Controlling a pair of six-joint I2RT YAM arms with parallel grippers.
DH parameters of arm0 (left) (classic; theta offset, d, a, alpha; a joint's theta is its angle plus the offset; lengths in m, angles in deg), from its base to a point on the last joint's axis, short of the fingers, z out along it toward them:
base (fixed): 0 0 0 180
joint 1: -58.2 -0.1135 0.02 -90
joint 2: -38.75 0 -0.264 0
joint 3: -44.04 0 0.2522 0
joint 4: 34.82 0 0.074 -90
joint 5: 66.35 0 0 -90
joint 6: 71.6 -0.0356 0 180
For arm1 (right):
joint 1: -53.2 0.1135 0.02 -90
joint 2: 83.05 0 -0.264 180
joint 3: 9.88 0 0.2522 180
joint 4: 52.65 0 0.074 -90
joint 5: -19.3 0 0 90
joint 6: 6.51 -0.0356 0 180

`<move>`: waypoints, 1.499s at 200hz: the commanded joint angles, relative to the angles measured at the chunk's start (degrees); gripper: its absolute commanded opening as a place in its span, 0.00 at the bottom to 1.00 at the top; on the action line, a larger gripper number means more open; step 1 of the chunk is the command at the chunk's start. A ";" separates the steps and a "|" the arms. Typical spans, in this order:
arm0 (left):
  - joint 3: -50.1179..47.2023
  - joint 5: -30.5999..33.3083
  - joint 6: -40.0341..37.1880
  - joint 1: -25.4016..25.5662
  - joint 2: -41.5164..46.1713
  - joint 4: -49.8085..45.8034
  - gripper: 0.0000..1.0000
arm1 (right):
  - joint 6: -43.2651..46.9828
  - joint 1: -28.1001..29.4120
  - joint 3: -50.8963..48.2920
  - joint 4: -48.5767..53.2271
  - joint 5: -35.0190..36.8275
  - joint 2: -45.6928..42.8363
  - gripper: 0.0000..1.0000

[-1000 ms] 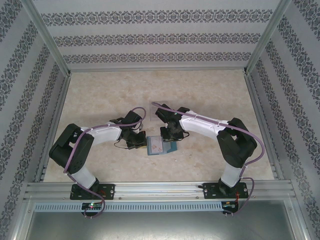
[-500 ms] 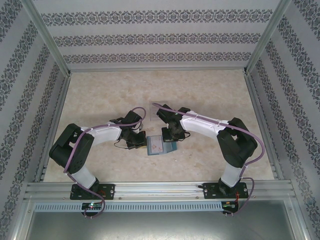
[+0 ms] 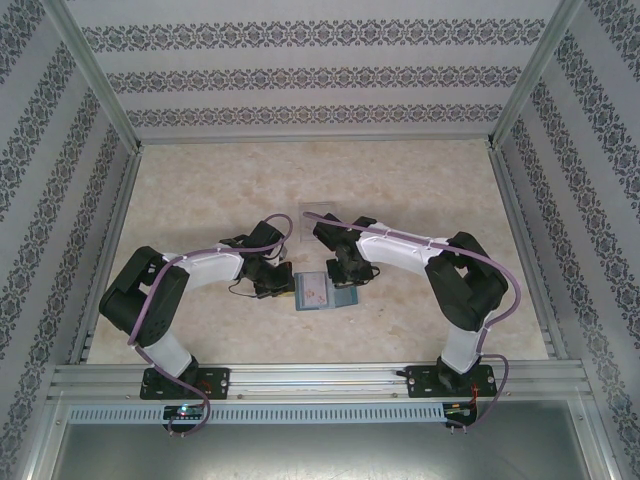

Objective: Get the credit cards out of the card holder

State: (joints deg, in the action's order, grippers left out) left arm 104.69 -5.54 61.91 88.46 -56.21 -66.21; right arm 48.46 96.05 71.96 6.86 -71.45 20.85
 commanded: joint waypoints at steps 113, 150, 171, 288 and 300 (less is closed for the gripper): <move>2.00 1.35 -1.91 -0.28 -0.63 -4.11 0.03 | 1.18 -0.22 1.18 7.60 6.90 -2.10 0.34; 3.20 1.09 -1.99 -0.24 0.51 -5.32 0.03 | 0.99 -0.22 2.10 7.07 4.59 -3.86 0.33; 3.86 1.42 -2.26 -0.26 1.54 -6.53 0.03 | 0.67 -0.19 2.39 6.64 3.63 -4.81 0.31; 6.15 -0.94 -1.71 -0.20 2.41 -5.65 0.02 | -2.95 -0.58 -0.77 -6.32 -10.80 -7.55 0.24; 6.49 -1.66 -1.61 -0.07 2.05 -5.01 0.02 | -3.96 -0.85 -2.05 -8.95 -13.18 -7.35 0.24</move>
State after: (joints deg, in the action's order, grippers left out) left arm 109.39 -5.28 60.84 88.46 -55.27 -70.91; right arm 47.24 96.05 72.63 4.02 -77.81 14.25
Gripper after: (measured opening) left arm 0.052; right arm 0.241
